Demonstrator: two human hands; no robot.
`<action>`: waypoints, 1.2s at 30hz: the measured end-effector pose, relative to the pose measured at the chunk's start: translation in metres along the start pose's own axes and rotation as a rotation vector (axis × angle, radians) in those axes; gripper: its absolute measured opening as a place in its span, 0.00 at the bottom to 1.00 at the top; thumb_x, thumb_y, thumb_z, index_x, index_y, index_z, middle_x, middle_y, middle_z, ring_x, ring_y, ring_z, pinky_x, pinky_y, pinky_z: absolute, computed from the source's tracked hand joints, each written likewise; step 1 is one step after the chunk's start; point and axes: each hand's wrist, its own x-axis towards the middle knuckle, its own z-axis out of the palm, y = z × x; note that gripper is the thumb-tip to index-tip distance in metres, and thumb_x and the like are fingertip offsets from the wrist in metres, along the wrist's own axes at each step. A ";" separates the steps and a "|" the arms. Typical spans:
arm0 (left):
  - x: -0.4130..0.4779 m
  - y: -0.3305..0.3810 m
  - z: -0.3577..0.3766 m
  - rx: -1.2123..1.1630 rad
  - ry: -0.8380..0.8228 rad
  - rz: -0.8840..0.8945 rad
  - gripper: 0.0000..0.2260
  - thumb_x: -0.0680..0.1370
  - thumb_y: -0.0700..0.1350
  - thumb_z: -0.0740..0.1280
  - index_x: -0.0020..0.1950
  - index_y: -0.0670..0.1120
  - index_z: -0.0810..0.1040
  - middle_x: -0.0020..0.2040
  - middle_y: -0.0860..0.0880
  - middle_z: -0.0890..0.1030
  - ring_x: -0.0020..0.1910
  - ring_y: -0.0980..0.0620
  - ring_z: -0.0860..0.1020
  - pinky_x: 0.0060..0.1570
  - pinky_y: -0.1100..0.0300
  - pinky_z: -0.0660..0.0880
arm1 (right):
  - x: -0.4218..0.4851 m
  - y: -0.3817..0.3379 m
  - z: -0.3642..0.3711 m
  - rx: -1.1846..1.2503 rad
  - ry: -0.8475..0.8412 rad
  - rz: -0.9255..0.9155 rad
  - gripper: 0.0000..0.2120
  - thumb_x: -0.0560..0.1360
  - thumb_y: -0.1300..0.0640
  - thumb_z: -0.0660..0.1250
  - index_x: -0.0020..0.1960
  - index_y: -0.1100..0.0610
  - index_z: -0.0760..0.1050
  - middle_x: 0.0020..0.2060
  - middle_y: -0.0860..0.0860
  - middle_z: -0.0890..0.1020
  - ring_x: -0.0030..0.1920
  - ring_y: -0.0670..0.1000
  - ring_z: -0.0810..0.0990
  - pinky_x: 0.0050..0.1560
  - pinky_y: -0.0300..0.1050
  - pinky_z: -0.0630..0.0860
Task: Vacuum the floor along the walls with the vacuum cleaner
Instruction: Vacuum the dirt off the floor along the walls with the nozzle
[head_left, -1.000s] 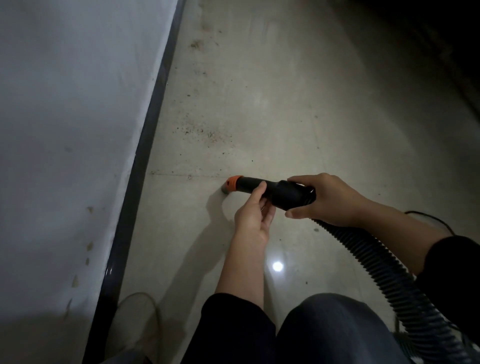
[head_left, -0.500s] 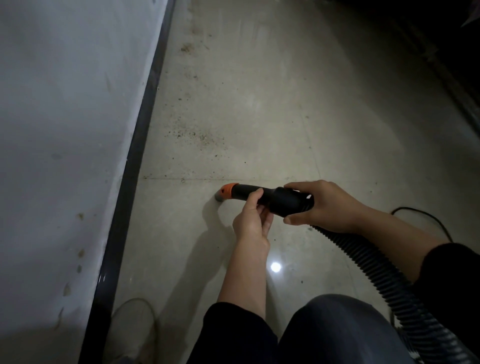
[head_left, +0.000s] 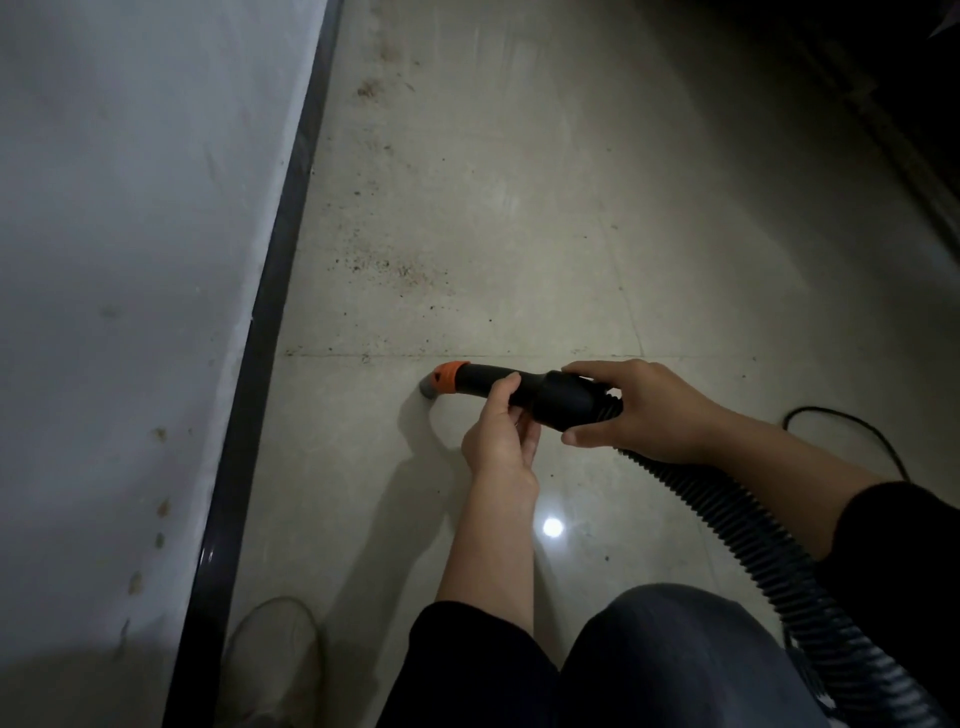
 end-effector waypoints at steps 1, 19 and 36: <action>0.000 -0.002 0.003 0.005 -0.008 -0.011 0.10 0.75 0.43 0.72 0.54 0.42 0.79 0.46 0.47 0.84 0.44 0.56 0.82 0.41 0.65 0.78 | -0.002 0.002 -0.003 0.000 0.003 0.013 0.26 0.68 0.49 0.77 0.63 0.46 0.75 0.52 0.45 0.81 0.51 0.48 0.79 0.53 0.42 0.76; 0.013 -0.029 0.051 0.145 -0.129 -0.161 0.08 0.75 0.41 0.73 0.52 0.40 0.79 0.48 0.43 0.84 0.43 0.53 0.83 0.43 0.62 0.81 | -0.022 0.039 -0.026 -0.035 0.136 0.152 0.17 0.71 0.49 0.74 0.58 0.49 0.76 0.44 0.47 0.82 0.43 0.46 0.80 0.47 0.47 0.78; 0.055 -0.006 0.071 0.180 -0.151 -0.132 0.13 0.75 0.42 0.74 0.56 0.39 0.79 0.51 0.43 0.84 0.45 0.54 0.82 0.38 0.65 0.80 | 0.023 0.041 -0.023 -0.018 0.167 0.174 0.15 0.73 0.50 0.71 0.57 0.50 0.74 0.41 0.49 0.81 0.40 0.49 0.79 0.43 0.48 0.76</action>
